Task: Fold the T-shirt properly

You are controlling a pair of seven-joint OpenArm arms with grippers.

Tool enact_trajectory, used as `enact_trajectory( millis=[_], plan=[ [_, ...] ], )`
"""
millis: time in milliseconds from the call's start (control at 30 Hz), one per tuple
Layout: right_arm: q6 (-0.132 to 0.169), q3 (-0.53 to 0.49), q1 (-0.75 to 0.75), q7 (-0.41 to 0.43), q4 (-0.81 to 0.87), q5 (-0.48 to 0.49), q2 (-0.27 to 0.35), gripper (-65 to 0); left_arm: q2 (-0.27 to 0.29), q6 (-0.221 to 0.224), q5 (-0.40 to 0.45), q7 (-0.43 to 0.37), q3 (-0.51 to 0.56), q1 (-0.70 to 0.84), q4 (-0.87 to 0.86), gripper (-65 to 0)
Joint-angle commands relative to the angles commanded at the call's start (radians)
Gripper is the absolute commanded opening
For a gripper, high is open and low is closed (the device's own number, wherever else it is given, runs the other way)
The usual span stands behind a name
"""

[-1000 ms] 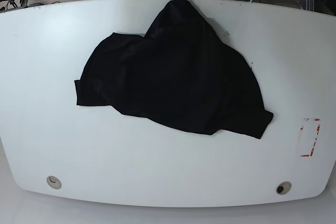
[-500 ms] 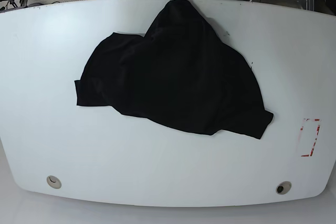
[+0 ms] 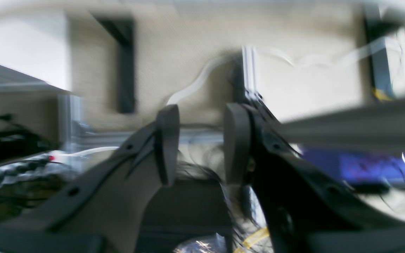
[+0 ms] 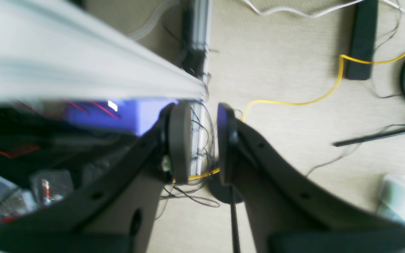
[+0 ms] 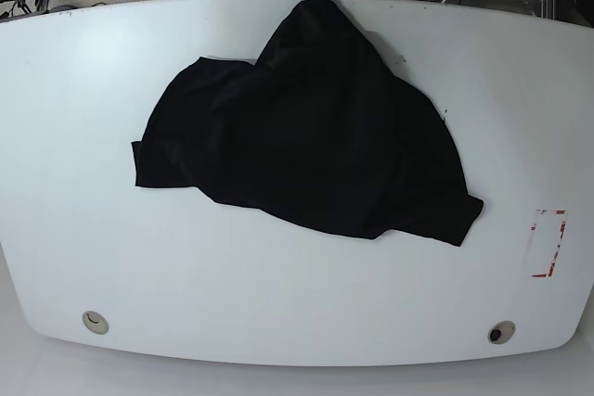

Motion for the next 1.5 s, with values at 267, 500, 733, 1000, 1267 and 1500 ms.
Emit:
enact_trajectory(
  millis=[267, 500, 733, 1000, 1267, 1500],
  plan=[
    [-0.008, 0.023, -0.04, -0.081, 0.183, 0.155, 0.043, -52.0, -0.006, -0.003, -0.057, 0.18, -0.094, -0.028, 0.164, -38.7],
    [-0.006, 0.077, 0.037, -0.12, 0.196, 0.255, 0.043, -51.7, -0.006, -0.003, -0.066, 0.25, -0.121, -0.147, 0.17, -26.4],
    [0.0, 0.107, 0.161, -0.198, 0.201, 0.371, 0.046, -31.9, -0.074, -0.003, -0.066, 0.374, -0.12, -0.241, 0.17, -26.4],
    [0.002, 0.107, 0.301, -0.276, 0.198, 0.629, 0.063, -31.7, -0.103, -0.003, -0.066, 0.376, -0.163, -0.313, 0.169, -26.4],
    [-0.038, 0.173, 0.434, -0.373, 0.167, 0.939, 0.127, -31.7, -0.098, -0.003, -0.064, 0.376, -0.203, -0.356, 0.169, -26.4],
    [-0.092, 0.315, 0.543, -0.614, 0.052, 1.077, 0.126, -31.7, -0.071, -0.003, -0.064, 0.376, -0.212, -0.359, 0.169, -26.4]
  ],
)
